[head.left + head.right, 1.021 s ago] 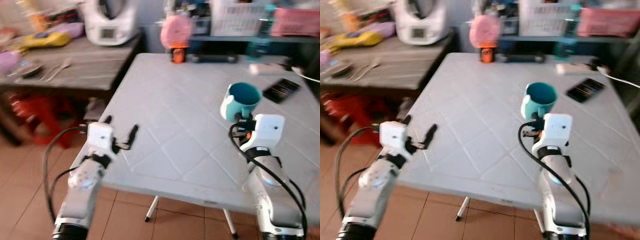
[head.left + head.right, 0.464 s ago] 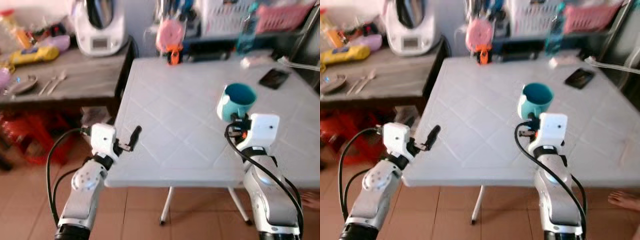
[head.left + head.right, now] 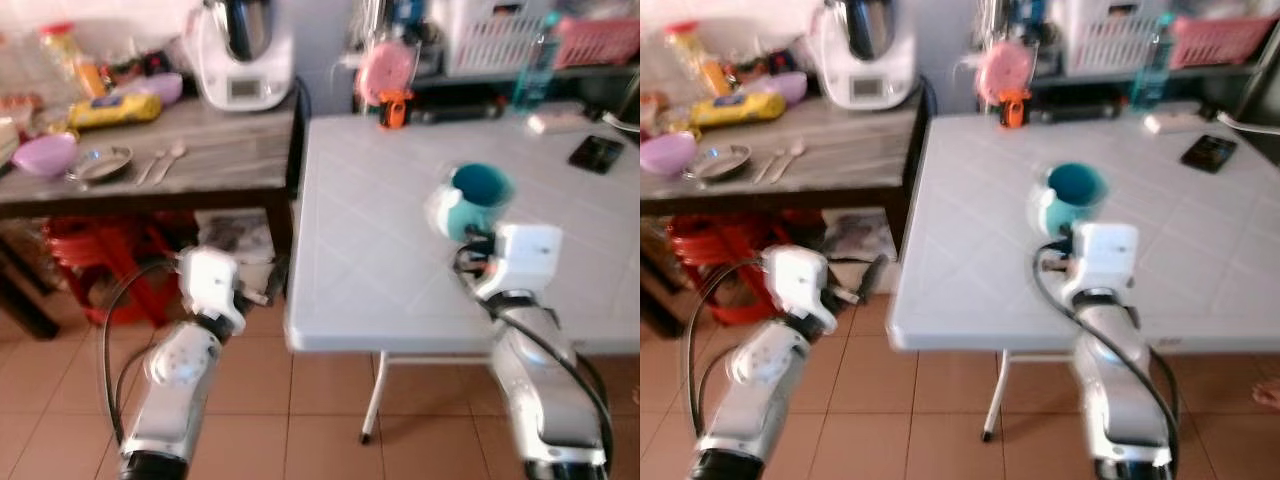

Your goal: Setting the table

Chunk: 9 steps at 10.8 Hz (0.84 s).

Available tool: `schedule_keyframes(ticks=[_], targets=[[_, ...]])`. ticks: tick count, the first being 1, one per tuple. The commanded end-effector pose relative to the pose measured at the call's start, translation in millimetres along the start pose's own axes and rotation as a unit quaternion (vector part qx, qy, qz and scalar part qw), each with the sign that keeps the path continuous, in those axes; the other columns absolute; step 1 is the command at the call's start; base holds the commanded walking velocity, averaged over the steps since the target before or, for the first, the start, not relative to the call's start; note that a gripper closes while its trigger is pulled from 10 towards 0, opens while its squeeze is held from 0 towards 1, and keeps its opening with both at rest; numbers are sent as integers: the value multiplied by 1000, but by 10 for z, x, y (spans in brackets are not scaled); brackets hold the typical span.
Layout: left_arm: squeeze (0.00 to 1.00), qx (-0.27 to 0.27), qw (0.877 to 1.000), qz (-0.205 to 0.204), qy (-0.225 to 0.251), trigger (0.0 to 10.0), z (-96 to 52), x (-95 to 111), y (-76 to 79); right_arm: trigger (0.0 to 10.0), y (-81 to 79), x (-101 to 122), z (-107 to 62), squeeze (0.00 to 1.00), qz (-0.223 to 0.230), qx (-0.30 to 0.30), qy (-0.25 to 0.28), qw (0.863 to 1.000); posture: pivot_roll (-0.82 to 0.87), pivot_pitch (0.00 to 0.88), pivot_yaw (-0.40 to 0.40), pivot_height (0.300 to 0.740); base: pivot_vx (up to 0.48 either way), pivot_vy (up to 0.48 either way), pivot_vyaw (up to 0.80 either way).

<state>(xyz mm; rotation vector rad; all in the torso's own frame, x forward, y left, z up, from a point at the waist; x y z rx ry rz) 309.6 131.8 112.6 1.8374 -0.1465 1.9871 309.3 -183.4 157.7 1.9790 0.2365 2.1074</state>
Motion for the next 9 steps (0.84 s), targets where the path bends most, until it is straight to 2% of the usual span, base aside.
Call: schedule_keyframes(ticks=[1,5,9], targets=[[0,12,1000,15,5,10000,-20,57,-99,10000,-96,129,32,0,6,13,25,1000,-51,0,64,740,0,476,0],[0,7,1000,6,7,10000,8,20,9,10000,-115,117,51,0,-2,15,28,1000,-49,0,69,740,0,477,0],[0,3,1000,7,7,10000,20,20,37,10000,-123,101,54,0,-7,14,27,1000,-49,0,75,740,0,478,0]])
Point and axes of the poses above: a point about 5 cm out from each wrist's last joint towards the gripper, its own z axis pointing out of the wrist towards the gripper, its own x axis along the axis of the wrist's last joint, y = z × x, the point moved 2 cm from there along z, pointing out of the wrist towards the gripper, and after that the axes turned 14 degrees about -z, right-handed, at the moved point
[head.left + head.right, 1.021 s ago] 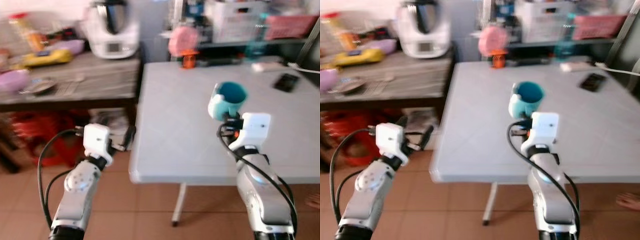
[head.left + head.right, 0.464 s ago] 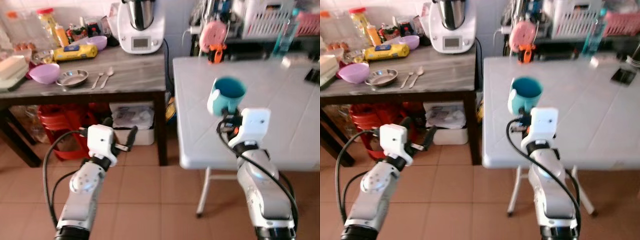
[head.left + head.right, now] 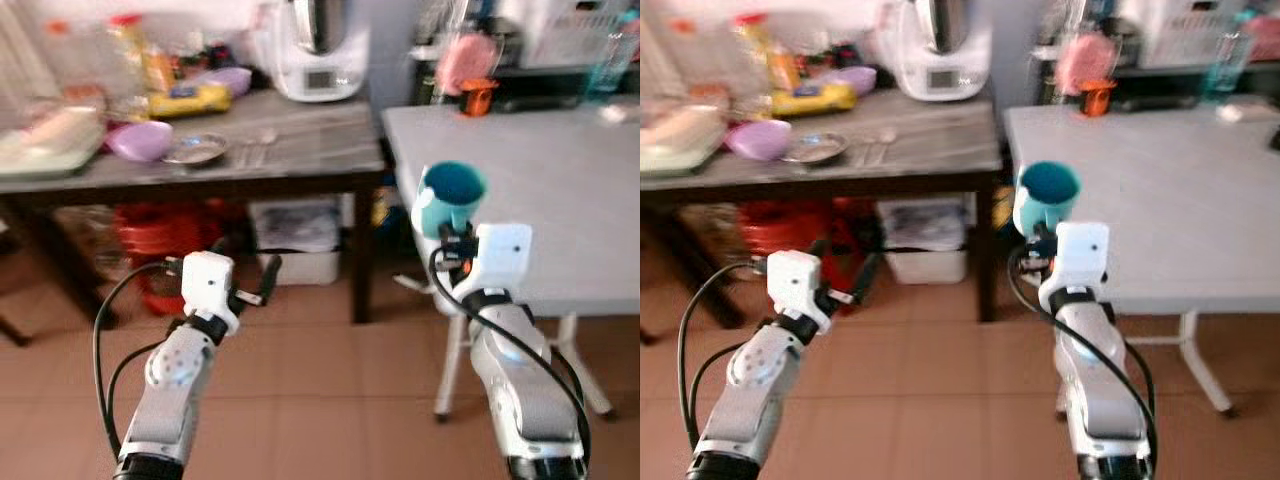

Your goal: Setting the table

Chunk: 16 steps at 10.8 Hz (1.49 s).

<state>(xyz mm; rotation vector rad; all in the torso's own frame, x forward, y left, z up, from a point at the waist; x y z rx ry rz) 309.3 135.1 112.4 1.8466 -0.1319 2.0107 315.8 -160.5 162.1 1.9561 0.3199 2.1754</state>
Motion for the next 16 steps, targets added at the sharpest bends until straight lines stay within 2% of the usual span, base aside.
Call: schedule_keyframes(ticks=[1,4,7,8,9,11,13,16], targets=[[0,-10,1000,2,3,10000,31,13,73,10000,87,-3,-11,0,-5,-17,1,1000,-49,0,77,740,0,476,0],[0,-12,1000,3,-1,10000,40,-2,91,10000,80,-10,-26,0,-12,-18,1,1000,-54,0,81,740,0,470,0],[0,-6,1000,1,10,10000,41,17,101,10000,107,-10,-34,0,-8,-23,2,1000,-55,0,77,740,0,0,0],[0,-9,1000,9,11,10000,23,16,91,10000,136,-9,-38,0,-20,-30,3,999,-55,0,77,740,0,0,0],[0,-11,1000,-1,17,10000,13,30,91,10000,185,-30,-34,0,-28,-39,-3,999,-58,0,76,740,0,0,0],[0,-31,999,-2,17,10000,31,22,165,10000,162,-21,-42,0,-49,-31,0,998,-67,0,79,740,322,0,400],[0,-35,999,-5,17,10000,52,22,173,10000,163,-21,-39,0,-32,-35,0,999,-70,0,82,740,353,0,619],[0,-42,999,-6,15,10000,45,10,199,10000,163,-30,-44,0,-30,-37,-1,999,-67,0,82,740,442,0,0]])
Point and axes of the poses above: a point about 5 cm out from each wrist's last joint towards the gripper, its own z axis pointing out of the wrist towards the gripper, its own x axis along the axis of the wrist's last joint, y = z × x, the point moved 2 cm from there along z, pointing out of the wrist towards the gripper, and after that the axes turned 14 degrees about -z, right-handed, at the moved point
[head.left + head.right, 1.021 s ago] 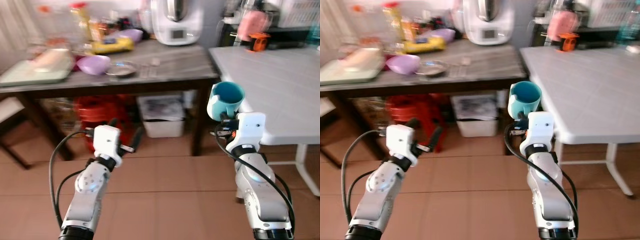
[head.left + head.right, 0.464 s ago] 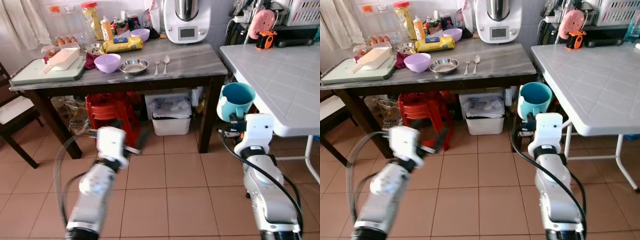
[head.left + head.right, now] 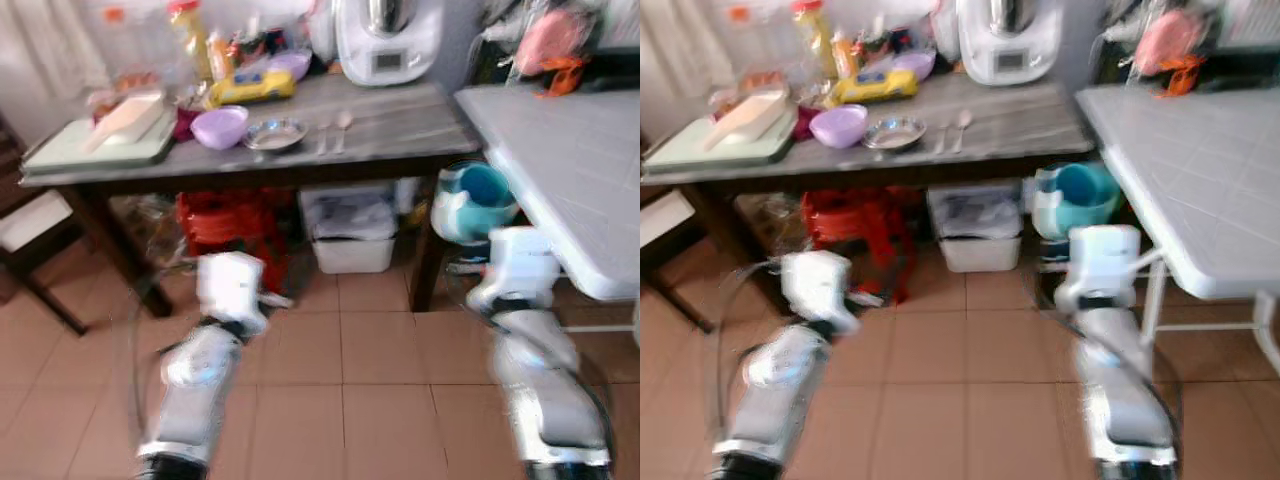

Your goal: Setting the table

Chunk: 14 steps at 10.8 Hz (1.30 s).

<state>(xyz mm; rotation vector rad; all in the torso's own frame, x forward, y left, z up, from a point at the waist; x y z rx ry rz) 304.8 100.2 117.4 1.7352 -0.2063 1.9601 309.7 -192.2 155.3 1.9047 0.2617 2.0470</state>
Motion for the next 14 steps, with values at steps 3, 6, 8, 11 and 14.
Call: schedule_keyframes(ticks=[3,6,8,11,14], targets=[[0,15,1000,9,1,10000,-53,34,-122,10000,-123,138,23,0,11,17,25,999,-68,0,79,740,480,0,0],[0,13,1000,8,-1,10000,-49,26,-108,10000,-118,141,28,0,6,15,27,1000,-67,0,79,740,480,0,0],[0,13,1000,8,-1,10000,-49,23,-100,10000,-135,139,29,0,6,17,26,999,-65,0,77,740,480,0,0],[0,9,1000,8,-3,10000,-53,8,-71,10000,-139,155,49,0,6,18,30,999,-64,0,75,740,480,0,0],[0,7,1000,8,-4,10000,-49,3,-56,10000,-137,156,52,0,7,16,30,999,-63,0,77,740,480,0,473]])
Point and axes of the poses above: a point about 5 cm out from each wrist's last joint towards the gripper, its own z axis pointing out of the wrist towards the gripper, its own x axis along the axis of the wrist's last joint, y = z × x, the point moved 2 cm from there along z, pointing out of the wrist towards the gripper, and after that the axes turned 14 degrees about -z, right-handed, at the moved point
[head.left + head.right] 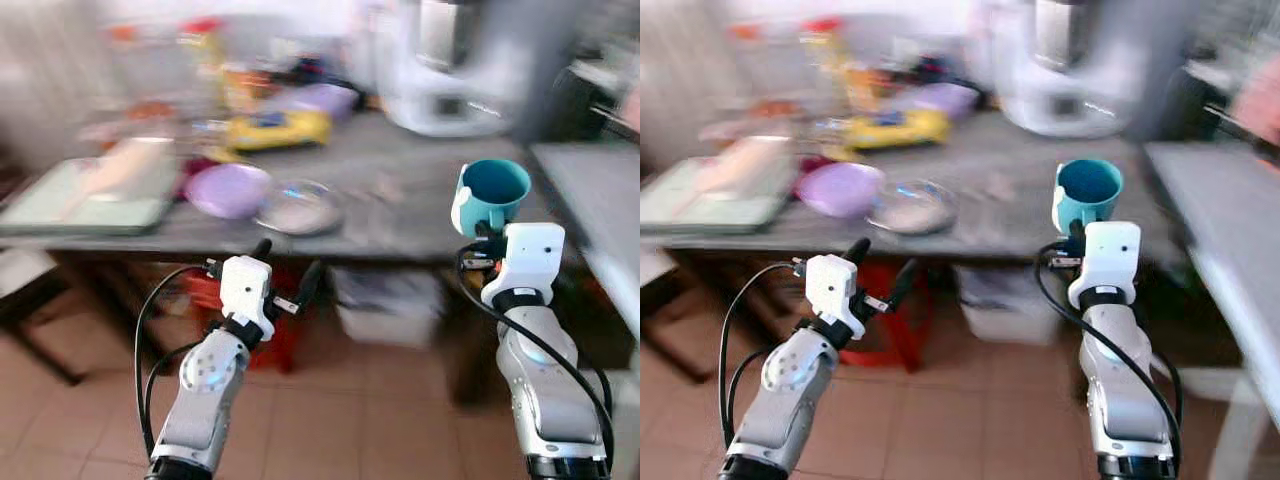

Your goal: Setting the table

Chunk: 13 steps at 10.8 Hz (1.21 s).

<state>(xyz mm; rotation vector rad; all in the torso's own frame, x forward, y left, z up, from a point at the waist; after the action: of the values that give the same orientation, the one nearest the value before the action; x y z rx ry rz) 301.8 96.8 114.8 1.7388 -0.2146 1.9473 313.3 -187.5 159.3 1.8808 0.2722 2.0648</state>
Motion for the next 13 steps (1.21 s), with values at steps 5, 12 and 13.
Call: schedule_keyframes(ticks=[5,12,13], targets=[[0,9,1000,9,-4,10000,-49,14,-65,10000,-104,102,11,0,16,16,20,1000,-61,0,75,740,373,0,89],[0,13,1000,7,-7,10000,-89,-15,-55,10000,-109,133,37,0,11,20,26,999,-57,0,65,740,345,0,0],[0,13,1000,7,-8,10000,-99,-19,-52,10000,-117,141,39,0,11,21,28,999,-56,0,65,740,352,0,0]])
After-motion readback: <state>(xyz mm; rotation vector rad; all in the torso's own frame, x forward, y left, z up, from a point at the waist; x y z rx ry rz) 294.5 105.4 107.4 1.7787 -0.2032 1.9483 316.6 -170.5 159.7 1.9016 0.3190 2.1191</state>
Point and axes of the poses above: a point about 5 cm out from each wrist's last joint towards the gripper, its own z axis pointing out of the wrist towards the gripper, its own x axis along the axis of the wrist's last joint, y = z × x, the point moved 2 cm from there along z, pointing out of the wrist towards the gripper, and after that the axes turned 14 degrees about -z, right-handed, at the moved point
